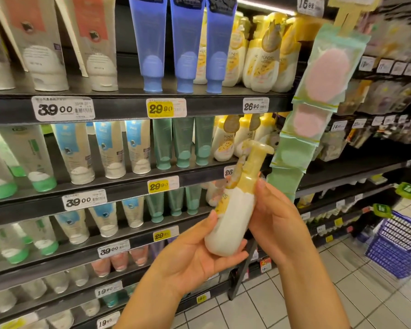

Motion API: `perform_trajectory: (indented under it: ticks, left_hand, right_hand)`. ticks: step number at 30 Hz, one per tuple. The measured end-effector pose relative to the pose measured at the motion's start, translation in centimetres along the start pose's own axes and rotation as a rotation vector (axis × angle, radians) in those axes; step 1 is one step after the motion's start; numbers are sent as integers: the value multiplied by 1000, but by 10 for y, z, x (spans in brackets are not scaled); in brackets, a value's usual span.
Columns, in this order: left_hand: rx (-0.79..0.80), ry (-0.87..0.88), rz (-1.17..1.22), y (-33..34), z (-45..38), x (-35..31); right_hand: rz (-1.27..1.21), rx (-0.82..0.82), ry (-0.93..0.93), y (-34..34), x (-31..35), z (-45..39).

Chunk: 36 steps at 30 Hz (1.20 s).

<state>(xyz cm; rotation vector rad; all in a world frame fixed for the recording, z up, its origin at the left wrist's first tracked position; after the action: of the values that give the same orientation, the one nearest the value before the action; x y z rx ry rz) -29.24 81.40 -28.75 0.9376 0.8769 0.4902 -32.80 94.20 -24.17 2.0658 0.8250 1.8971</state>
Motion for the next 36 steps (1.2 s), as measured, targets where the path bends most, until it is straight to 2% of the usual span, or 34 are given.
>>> perform_trajectory:
  ticks: [5, 9, 19, 26, 31, 36]
  left_hand:
    - [-11, -52, -90, 7, -15, 24]
    - [-13, -162, -166, 21, -33, 52]
    - [76, -406, -314, 81, -111, 159]
    - [191, -597, -383, 121, -159, 229]
    - [214, -706, -451, 143, -228, 266]
    - [269, -752, -508, 170, -312, 285]
  right_hand:
    - [-8, -48, -27, -27, 10, 16]
    - [13, -145, -35, -63, 25, 33]
    - [130, -423, -142, -179, 86, 104]
    - [46, -704, -185, -250, 120, 135]
    - [-15, -874, -251, -322, 142, 132]
    - [-7, -904, -263, -394, 167, 99]
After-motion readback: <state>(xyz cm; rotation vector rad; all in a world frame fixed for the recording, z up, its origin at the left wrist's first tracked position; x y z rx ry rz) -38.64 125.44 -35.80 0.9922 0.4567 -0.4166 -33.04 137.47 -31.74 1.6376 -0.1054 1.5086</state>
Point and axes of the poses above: each hand's wrist, its own z-axis away from the middle knuckle, its own y-axis out of the palm, x = y × z, the point moved 2 cm from there along -z, towards the middle knuckle, and after that the axes turned 4 degrees about -y, right-handed, at the moved point
